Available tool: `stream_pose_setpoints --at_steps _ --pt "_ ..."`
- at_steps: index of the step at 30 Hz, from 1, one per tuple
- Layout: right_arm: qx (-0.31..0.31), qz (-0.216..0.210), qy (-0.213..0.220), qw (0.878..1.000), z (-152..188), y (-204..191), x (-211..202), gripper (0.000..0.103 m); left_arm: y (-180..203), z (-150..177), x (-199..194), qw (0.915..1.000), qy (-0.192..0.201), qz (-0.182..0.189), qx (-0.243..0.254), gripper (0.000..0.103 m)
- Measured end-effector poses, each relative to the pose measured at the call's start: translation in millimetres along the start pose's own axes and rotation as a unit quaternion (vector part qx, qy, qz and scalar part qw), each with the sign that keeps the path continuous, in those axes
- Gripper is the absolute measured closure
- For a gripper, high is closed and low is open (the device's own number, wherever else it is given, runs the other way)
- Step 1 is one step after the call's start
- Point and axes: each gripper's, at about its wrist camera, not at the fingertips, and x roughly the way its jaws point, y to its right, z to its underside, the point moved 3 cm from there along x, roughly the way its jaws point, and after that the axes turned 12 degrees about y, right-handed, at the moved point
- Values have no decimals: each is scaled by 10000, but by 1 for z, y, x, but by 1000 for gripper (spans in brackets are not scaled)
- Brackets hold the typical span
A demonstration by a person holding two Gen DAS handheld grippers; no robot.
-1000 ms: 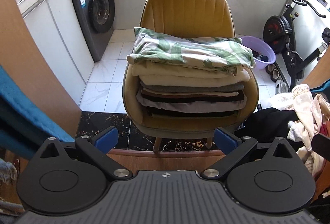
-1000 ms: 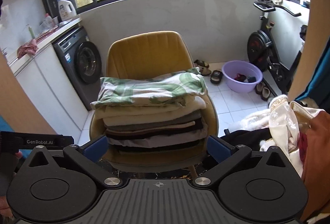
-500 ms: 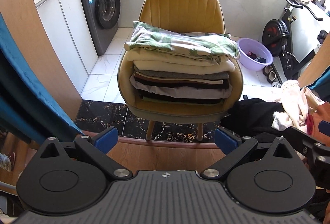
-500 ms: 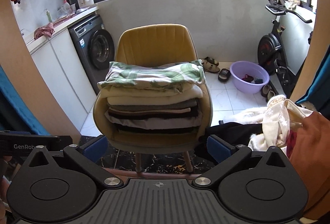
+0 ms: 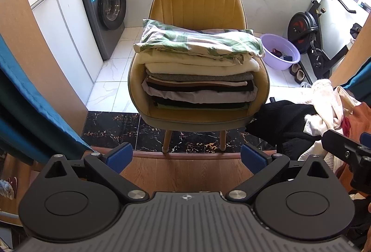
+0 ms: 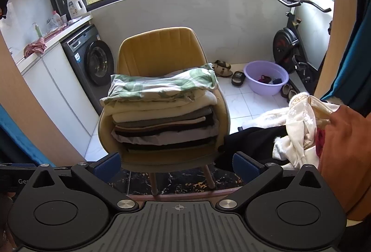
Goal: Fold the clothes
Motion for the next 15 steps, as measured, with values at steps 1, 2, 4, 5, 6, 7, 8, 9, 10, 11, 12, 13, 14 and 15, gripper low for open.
stream_pose_setpoints --at_steps 1,2,4,5,6,7,8,9,10,11,12,13,14,15 --pt "-4 11 1 10000 0 -2 0 1 -1 -1 1 10000 -1 10 22 2" --pt "-12 21 4 10000 0 -5 0 1 -2 -3 2 10000 -4 15 44 2" --pt "-18 43 28 10000 -1 -9 0 1 -3 -5 3 10000 -12 19 77 1" --pt "-19 51 46 10000 -2 -11 0 1 -5 -5 4 10000 -15 25 90 1" --pt "-20 55 63 10000 -3 -12 1 1 -5 -6 4 9999 -21 32 103 1" --pt "-22 59 72 10000 -4 -14 1 1 -6 -6 5 9999 -35 40 119 1" --pt "-25 62 74 10000 -4 -16 1 1 -7 -6 6 9999 -47 45 136 1" --pt "-24 62 68 10000 -3 -18 1 1 -8 -6 7 9999 -63 57 149 1" --pt "-20 59 53 10000 -2 -20 2 1 -9 -6 8 9998 -78 69 158 2" --pt "-11 58 34 10000 -2 -21 3 1 -10 -6 9 9998 -90 79 163 2" --pt "3 58 13 10000 -1 -22 4 1 -11 -6 10 9998 -101 76 164 1" --pt "17 62 -6 10000 0 -23 5 1 -13 -7 11 9998 -111 74 164 2" --pt "32 69 -22 10000 1 -24 6 1 -14 -7 12 9998 -120 66 164 2" --pt "46 75 -42 10000 2 -24 7 1 -16 -6 13 9998 -127 44 160 2"
